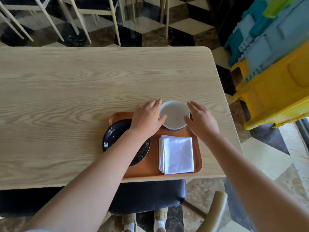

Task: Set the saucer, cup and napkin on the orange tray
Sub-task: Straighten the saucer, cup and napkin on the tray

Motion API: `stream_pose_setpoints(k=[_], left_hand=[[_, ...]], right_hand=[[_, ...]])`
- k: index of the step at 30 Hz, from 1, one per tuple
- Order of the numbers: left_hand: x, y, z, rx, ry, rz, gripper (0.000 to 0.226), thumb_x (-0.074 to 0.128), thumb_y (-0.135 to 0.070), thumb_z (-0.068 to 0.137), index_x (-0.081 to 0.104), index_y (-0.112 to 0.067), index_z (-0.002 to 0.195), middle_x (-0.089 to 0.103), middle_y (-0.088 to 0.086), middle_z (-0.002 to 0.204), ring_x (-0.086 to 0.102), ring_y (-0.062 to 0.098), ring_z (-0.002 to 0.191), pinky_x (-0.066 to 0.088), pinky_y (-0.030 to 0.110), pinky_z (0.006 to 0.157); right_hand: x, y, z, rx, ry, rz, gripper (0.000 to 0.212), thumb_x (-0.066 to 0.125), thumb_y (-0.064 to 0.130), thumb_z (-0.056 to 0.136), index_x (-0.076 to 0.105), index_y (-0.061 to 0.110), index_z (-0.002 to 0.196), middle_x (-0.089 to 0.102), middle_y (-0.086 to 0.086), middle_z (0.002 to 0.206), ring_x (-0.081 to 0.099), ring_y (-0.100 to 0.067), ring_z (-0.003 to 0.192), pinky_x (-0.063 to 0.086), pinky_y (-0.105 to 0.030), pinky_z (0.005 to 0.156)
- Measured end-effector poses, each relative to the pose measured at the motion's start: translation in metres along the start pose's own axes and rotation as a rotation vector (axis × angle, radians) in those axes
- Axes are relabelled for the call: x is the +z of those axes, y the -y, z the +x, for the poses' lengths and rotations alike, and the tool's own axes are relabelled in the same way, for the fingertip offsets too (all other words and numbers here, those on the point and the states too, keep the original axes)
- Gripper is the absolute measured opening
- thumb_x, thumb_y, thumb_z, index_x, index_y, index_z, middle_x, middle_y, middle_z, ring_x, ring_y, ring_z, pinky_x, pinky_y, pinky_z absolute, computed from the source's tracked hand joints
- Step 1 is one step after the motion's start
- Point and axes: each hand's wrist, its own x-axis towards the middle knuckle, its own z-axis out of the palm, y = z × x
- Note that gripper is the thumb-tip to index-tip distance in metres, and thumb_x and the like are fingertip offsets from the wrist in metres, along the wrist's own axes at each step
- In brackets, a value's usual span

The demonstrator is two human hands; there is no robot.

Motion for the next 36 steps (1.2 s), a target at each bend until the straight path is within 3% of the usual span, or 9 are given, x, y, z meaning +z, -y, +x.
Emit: stream_pose_setpoints(k=[4, 9, 15, 19, 24, 27, 29, 32, 36], left_hand=[[0.005, -0.007, 0.013, -0.005, 0.079, 0.070, 0.044, 0.059, -0.030, 0.082, 0.048, -0.009, 0.119, 0.065, 0.013, 0.111, 0.057, 0.032, 0.104, 0.038, 0.040, 0.087], [0.007, -0.005, 0.008, -0.038, 0.064, -0.066, 0.048, 0.060, -0.024, 0.083, 0.045, -0.011, 0.127, 0.063, 0.014, 0.113, 0.059, 0.034, 0.102, 0.045, 0.039, 0.080], [0.006, 0.011, -0.001, -0.057, 0.100, -0.311, 0.047, 0.051, -0.012, 0.090, 0.042, -0.011, 0.136, 0.056, 0.012, 0.133, 0.050, 0.028, 0.121, 0.041, 0.038, 0.100], [0.007, 0.017, -0.013, -0.074, 0.094, -0.374, 0.045, 0.051, -0.010, 0.091, 0.043, -0.013, 0.136, 0.062, 0.009, 0.123, 0.055, 0.026, 0.112, 0.040, 0.029, 0.092], [0.010, 0.015, -0.019, -0.102, 0.077, -0.363, 0.046, 0.050, -0.011, 0.092, 0.040, -0.013, 0.137, 0.058, 0.010, 0.130, 0.052, 0.024, 0.118, 0.034, 0.022, 0.092], [0.007, 0.009, -0.026, -0.123, 0.044, -0.349, 0.051, 0.050, -0.015, 0.092, 0.033, -0.011, 0.140, 0.050, 0.013, 0.138, 0.045, 0.026, 0.126, 0.033, 0.027, 0.100], [0.006, 0.006, -0.043, -0.123, -0.099, -0.304, 0.051, 0.052, -0.015, 0.091, 0.036, -0.007, 0.139, 0.047, 0.016, 0.139, 0.044, 0.029, 0.127, 0.034, 0.035, 0.105], [0.015, -0.005, -0.087, 0.057, -0.291, -0.201, 0.039, 0.052, -0.016, 0.089, 0.051, -0.004, 0.126, 0.056, 0.016, 0.128, 0.052, 0.028, 0.116, 0.040, 0.038, 0.102], [0.048, -0.025, -0.129, 0.362, -0.083, 0.013, 0.036, 0.056, -0.022, 0.085, 0.060, -0.010, 0.119, 0.062, 0.011, 0.124, 0.055, 0.022, 0.116, 0.042, 0.038, 0.102]], right_hand=[[0.001, -0.001, 0.003, -0.034, 0.016, 0.019, 0.041, 0.053, 0.020, 0.084, 0.048, 0.015, 0.124, 0.061, -0.013, 0.120, 0.056, -0.034, 0.105, 0.048, -0.038, 0.075], [0.002, -0.003, 0.004, -0.019, 0.036, 0.112, 0.040, 0.053, 0.018, 0.084, 0.050, 0.017, 0.124, 0.067, -0.017, 0.098, 0.061, -0.035, 0.090, 0.045, -0.034, 0.068], [0.006, -0.002, -0.002, 0.009, 0.015, 0.275, 0.037, 0.049, 0.010, 0.084, 0.056, 0.019, 0.120, 0.071, -0.015, 0.095, 0.062, -0.033, 0.089, 0.046, -0.032, 0.070], [0.009, 0.000, -0.010, -0.035, 0.033, 0.336, 0.035, 0.045, 0.007, 0.085, 0.058, 0.019, 0.114, 0.070, -0.007, 0.094, 0.063, -0.030, 0.084, 0.044, -0.029, 0.068], [0.009, 0.000, -0.016, -0.051, 0.043, 0.369, 0.036, 0.047, 0.008, 0.085, 0.055, 0.022, 0.118, 0.069, -0.007, 0.094, 0.063, -0.029, 0.083, 0.045, -0.030, 0.070], [0.009, -0.002, -0.023, -0.043, 0.037, 0.368, 0.039, 0.048, 0.013, 0.087, 0.050, 0.024, 0.124, 0.067, -0.007, 0.098, 0.062, -0.028, 0.087, 0.048, -0.033, 0.071], [0.011, -0.008, -0.038, -0.038, -0.029, 0.369, 0.038, 0.051, 0.016, 0.088, 0.048, 0.021, 0.126, 0.065, -0.007, 0.110, 0.061, -0.028, 0.094, 0.052, -0.038, 0.075], [0.019, -0.025, -0.076, -0.117, -0.110, 0.220, 0.044, 0.064, 0.014, 0.083, 0.051, 0.011, 0.125, 0.058, -0.010, 0.128, 0.055, -0.029, 0.115, 0.050, -0.039, 0.088], [0.036, -0.047, -0.113, -0.405, -0.006, -0.050, 0.059, 0.077, 0.020, 0.071, 0.055, 0.008, 0.125, 0.050, -0.016, 0.137, 0.045, -0.034, 0.127, 0.043, -0.051, 0.098]])
